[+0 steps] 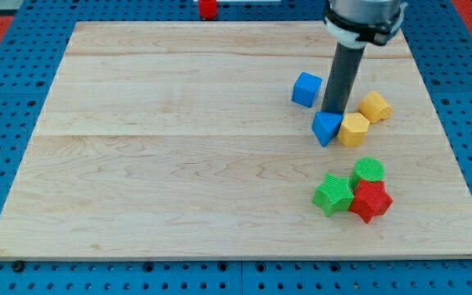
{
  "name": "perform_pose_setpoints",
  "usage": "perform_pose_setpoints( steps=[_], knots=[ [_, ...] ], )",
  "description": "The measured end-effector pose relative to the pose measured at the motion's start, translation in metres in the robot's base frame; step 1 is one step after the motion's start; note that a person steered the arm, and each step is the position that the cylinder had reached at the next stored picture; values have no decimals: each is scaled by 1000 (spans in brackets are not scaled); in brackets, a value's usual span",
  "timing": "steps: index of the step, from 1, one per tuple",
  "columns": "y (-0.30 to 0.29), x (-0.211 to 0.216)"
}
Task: Separate the yellow blocks from each other
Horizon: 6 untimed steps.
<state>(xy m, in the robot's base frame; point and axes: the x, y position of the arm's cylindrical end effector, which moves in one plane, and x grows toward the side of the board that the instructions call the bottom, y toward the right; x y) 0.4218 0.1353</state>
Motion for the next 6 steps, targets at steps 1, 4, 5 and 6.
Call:
perform_pose_setpoints(
  steps=[1, 4, 5, 6],
  knots=[
    [-10, 0],
    [40, 13],
    [-3, 48],
    [35, 53]
  ],
)
